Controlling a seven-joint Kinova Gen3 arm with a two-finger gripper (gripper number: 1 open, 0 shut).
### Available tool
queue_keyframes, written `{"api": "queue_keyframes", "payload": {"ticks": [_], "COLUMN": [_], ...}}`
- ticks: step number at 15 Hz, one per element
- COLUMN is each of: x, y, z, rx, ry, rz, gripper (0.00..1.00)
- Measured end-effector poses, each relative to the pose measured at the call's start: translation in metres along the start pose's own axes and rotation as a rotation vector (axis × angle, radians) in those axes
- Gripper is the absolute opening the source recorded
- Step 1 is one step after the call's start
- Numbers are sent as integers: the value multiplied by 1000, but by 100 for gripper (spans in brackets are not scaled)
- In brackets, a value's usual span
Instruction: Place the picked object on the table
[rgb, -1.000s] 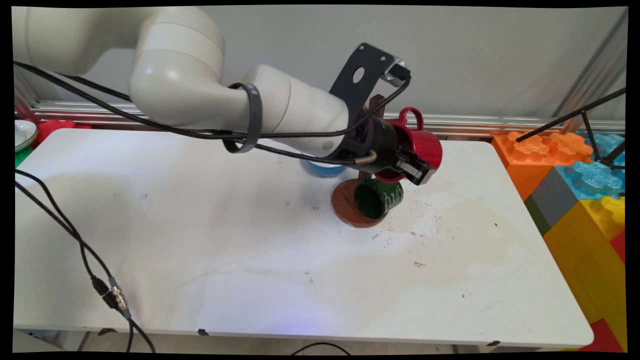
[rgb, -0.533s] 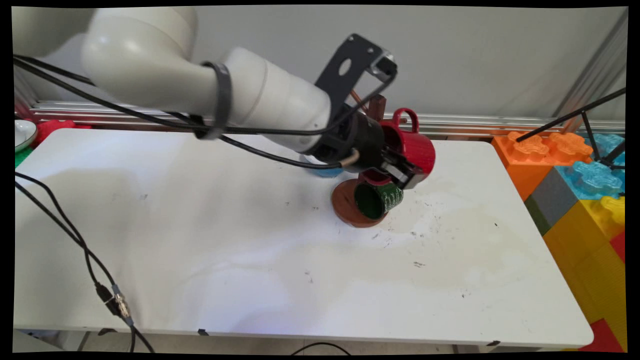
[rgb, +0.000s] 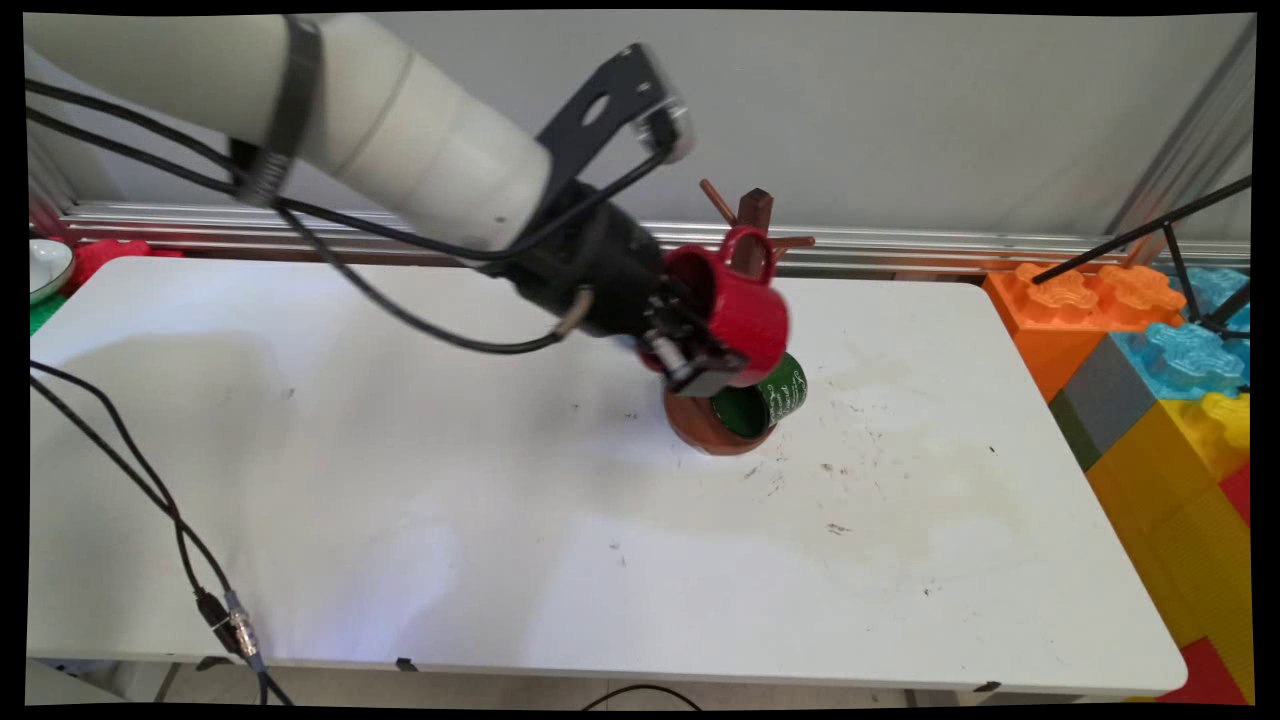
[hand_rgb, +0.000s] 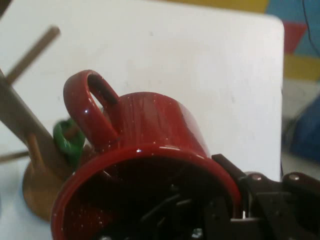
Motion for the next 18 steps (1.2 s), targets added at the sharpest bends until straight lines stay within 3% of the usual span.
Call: {"api": "queue_keyframes", "payload": {"ticks": [3,7,15,18], "x": [-15,-42,-67,-69], "y": [-5,-32,-77,-91], "z": [-22,-28,6,25], "rx": [-8,21,47,53], "ry": [-103,-265,-490,-551], "rz": [93,152,215,218], "gripper": [0,0,0,0]}}
